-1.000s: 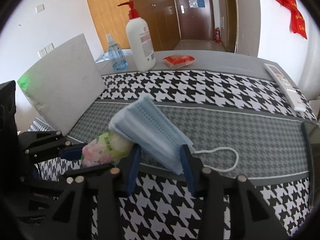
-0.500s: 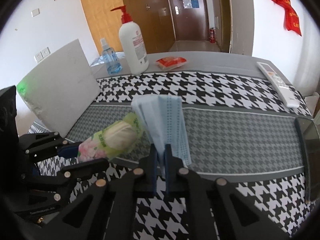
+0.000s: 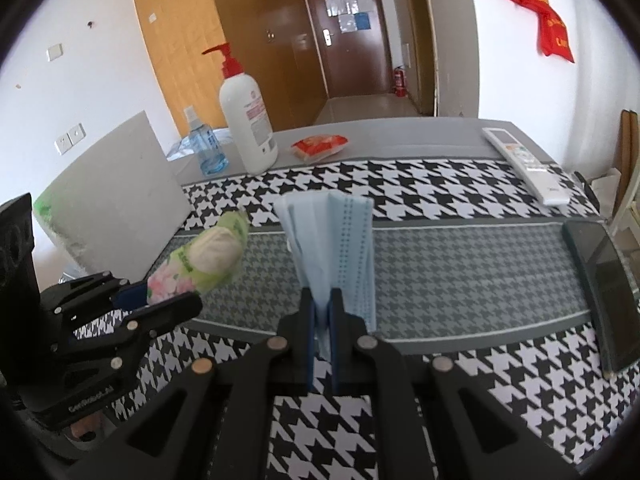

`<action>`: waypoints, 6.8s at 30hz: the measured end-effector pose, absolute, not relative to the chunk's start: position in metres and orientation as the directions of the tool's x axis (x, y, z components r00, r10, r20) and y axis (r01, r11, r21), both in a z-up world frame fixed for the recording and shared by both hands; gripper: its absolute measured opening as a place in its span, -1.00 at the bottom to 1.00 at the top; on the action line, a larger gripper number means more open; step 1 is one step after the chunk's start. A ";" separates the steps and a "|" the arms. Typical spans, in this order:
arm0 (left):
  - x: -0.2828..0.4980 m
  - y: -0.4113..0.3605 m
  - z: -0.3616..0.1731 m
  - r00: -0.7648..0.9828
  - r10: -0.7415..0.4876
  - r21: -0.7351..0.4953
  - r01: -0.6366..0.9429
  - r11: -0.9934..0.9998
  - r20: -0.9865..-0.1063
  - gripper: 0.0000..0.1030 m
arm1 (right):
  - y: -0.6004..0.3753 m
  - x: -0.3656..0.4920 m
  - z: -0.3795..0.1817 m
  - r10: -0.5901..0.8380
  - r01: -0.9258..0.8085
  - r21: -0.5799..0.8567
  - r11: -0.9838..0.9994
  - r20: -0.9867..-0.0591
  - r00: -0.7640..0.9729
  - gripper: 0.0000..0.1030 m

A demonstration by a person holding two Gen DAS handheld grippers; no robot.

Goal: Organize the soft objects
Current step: 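Carry the tissue pack and blue mask toward the white foam box, then open the left tool over the foam box to drop the tissue pack, then carry the blue mask over the foam box and open the right tool inside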

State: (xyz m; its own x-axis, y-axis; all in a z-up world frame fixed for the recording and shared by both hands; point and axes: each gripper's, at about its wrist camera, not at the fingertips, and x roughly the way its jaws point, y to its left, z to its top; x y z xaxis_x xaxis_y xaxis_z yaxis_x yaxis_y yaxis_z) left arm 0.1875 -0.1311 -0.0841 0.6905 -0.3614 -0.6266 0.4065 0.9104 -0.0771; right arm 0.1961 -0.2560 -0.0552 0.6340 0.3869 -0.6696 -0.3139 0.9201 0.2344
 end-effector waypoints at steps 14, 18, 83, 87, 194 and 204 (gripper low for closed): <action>0.188 -0.120 -0.077 0.745 -0.331 -0.076 0.355 0.932 -0.579 -0.49 | -0.256 0.166 -0.037 0.346 -0.263 0.225 0.938 -0.591 0.729 -0.83; 0.191 -0.118 -0.076 0.754 -0.314 -0.074 0.334 0.940 -0.577 -0.49 | -0.255 0.159 -0.032 0.337 -0.249 0.229 0.941 -0.571 0.749 -0.83; 0.111 -0.033 0.019 0.922 -0.126 -0.005 0.134 0.991 -0.366 -0.50 | -0.192 0.119 0.055 0.350 -0.330 0.125 0.936 -0.455 0.819 -0.83; 0.112 -0.025 0.024 0.929 -0.100 -0.009 0.103 0.995 -0.357 -0.50 | -0.182 0.121 0.058 0.370 -0.354 0.121 0.927 -0.447 0.815 -0.83; 0.080 0.059 0.017 0.917 0.114 -0.047 -0.142 0.989 -0.381 0.98 | -0.084 0.138 0.092 0.527 -0.550 0.059 0.833 -0.386 0.757 -0.83; 0.067 0.075 0.009 0.904 0.163 -0.054 -0.200 0.978 -0.395 0.98 | -0.060 0.143 0.092 0.569 -0.600 0.053 0.798 -0.393 0.723 -0.83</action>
State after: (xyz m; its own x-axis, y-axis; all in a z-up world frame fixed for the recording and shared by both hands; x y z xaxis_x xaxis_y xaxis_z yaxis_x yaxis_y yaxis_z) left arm 0.0672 0.0753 0.0095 0.9041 0.1634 -0.3948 -0.2002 0.9783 -0.0536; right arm 0.1428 -0.0597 0.0921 0.7225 0.5688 -0.3930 -0.5999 0.7983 0.0525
